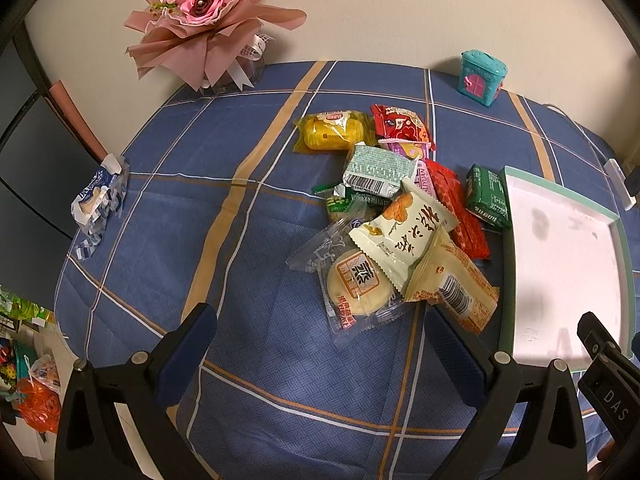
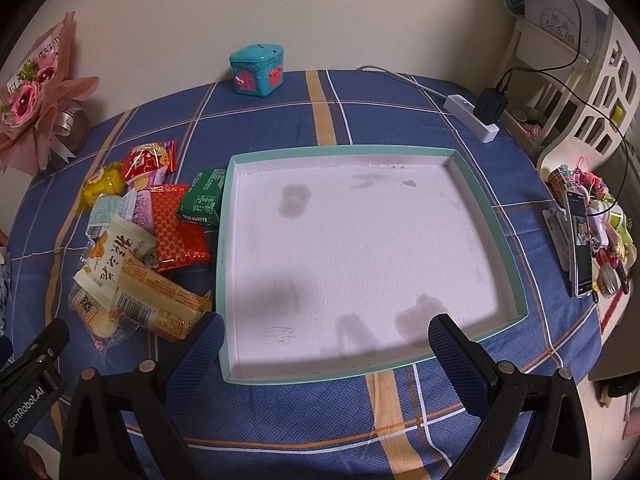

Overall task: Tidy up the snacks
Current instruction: 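Grasp the wrapped round bun with the left tool while the right tool grasps the yellow wafer bar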

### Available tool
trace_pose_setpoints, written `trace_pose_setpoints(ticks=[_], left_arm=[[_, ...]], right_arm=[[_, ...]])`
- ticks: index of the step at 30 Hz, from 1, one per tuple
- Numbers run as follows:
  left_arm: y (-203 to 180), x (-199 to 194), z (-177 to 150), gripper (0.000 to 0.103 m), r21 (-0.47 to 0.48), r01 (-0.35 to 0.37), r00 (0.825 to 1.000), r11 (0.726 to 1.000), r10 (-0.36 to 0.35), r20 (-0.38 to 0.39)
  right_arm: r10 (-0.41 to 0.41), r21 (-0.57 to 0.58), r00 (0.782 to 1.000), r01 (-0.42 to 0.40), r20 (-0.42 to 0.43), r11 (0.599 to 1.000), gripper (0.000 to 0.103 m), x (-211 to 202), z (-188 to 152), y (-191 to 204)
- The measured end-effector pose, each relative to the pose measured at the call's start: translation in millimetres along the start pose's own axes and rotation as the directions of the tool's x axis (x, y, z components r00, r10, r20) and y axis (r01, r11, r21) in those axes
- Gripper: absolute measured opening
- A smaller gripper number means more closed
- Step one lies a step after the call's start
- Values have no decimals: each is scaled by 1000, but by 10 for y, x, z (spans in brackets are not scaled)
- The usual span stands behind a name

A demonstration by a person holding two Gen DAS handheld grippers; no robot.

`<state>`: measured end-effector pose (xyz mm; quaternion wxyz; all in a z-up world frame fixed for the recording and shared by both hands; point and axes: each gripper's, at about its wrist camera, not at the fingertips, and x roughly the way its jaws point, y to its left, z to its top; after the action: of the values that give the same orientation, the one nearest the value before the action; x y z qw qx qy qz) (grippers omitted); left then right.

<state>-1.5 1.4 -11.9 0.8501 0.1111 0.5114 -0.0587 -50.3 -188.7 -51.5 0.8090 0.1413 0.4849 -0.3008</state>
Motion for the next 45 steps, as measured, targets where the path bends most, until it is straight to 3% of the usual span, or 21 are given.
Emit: trace_pose_setpoints(ticks=[12,18,24,31,41,45], left_arm=[[5,8,12,103,-5,7,1000,1000,-7,-5],[172,34,102,103,-80,10,1000,997,-10,-1],[299,232,172,103,-141,42,997,989,-50,-53],[365,547,210,103,-214,83,982,973,-117,-150],[341,853,258,103,-279,134,959,951,-196,-206],[307,968,304,96,-283,148,953,948,-213,-216]], right_arm=[[7,-2,1000,-7,0,1000,103,7,-14,12],[101,-44,995,-101,19,994,103,-50,25,159],[216,-109,976,-219,-38,970,103,44,67,479],[232,-214,966,-252,-113,944,103,243,7,854],[204,-353,969,-240,-137,904,85,483,-35,1168],[200,-385,969,-242,-145,891,79,557,-41,1243]])
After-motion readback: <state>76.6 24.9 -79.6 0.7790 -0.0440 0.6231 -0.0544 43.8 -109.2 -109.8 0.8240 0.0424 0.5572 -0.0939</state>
